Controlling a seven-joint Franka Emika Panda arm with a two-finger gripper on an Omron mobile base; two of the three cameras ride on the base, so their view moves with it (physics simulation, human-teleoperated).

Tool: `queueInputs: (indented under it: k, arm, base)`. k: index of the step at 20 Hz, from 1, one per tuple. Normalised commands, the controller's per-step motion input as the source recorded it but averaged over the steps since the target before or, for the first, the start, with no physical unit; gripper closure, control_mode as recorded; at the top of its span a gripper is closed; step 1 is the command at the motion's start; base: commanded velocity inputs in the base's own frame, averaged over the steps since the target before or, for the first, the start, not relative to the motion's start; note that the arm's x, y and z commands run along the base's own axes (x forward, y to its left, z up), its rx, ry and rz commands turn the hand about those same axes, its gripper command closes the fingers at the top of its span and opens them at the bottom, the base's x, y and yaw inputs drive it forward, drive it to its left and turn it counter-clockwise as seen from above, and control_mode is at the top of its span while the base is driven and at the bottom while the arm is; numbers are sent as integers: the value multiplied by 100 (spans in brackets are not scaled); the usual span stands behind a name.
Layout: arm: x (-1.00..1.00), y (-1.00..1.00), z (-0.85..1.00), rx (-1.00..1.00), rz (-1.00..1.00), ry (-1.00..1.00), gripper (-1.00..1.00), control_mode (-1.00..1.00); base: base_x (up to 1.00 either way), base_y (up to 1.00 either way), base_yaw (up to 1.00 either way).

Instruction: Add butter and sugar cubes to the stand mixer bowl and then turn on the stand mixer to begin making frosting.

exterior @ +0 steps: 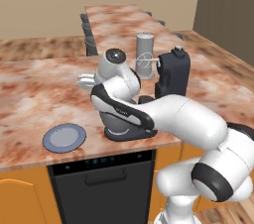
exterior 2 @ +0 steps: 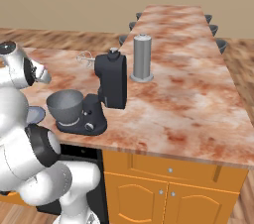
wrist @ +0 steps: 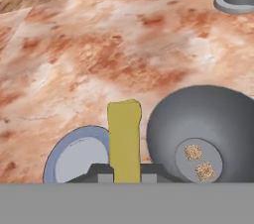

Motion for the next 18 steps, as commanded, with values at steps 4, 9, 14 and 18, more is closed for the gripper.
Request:
queueInputs:
  k: [4, 9, 14, 18]
  arm:
    - [0, -80, 0, -2, 0, 4, 100, -100]
    - [0, -51, -13, -6, 0, 1, 100, -100]
    - [0, -13, -27, -6, 0, 0, 100, -100]
    - [0, -3, -42, -6, 0, 2, 100, -100]
  base:
    - [0, 0, 0]
    - [0, 0, 0]
    - [0, 0, 0]
    - [0, 0, 0]
